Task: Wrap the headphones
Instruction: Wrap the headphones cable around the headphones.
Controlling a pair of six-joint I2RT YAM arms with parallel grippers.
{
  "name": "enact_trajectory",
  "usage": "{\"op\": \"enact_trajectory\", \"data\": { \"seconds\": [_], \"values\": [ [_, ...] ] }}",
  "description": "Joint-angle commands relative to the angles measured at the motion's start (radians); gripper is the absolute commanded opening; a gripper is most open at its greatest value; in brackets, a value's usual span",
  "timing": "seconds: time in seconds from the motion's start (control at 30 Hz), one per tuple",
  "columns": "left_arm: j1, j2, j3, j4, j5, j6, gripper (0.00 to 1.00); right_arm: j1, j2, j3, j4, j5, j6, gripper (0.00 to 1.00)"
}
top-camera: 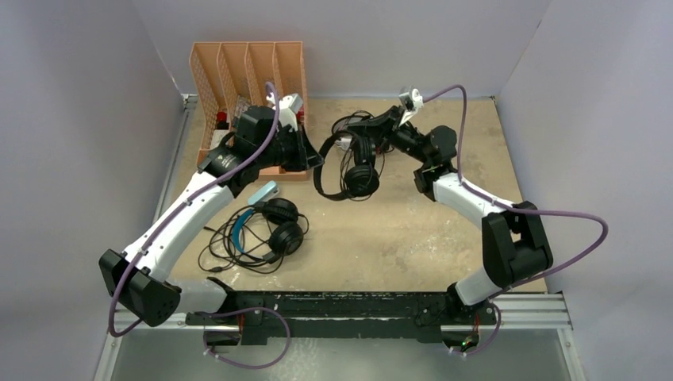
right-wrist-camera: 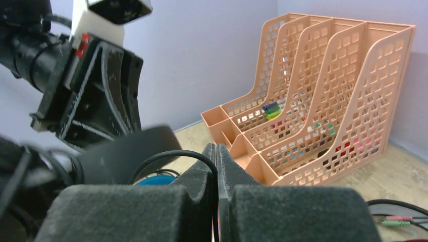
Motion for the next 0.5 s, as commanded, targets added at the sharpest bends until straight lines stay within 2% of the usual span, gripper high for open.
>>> {"op": "enact_trajectory", "data": {
  "seconds": [0.0,0.23,0.37,0.47],
  "values": [
    [-0.001,-0.071,-0.045,0.051,0.021,0.070,0.00,-0.045,-0.062,-0.027,-0.010,0.080,-0.006,0.00],
    [-0.002,-0.104,-0.039,0.001,-0.044,0.121,0.00,-0.107,-0.086,-0.047,-0.060,0.097,-0.041,0.00],
    [-0.003,-0.118,-0.013,-0.039,-0.095,0.146,0.00,-0.118,-0.105,-0.033,-0.136,0.135,-0.107,0.00],
    [-0.003,-0.138,0.007,-0.056,-0.176,0.139,0.00,-0.119,-0.116,-0.010,-0.260,0.144,-0.181,0.00]
  ]
}}
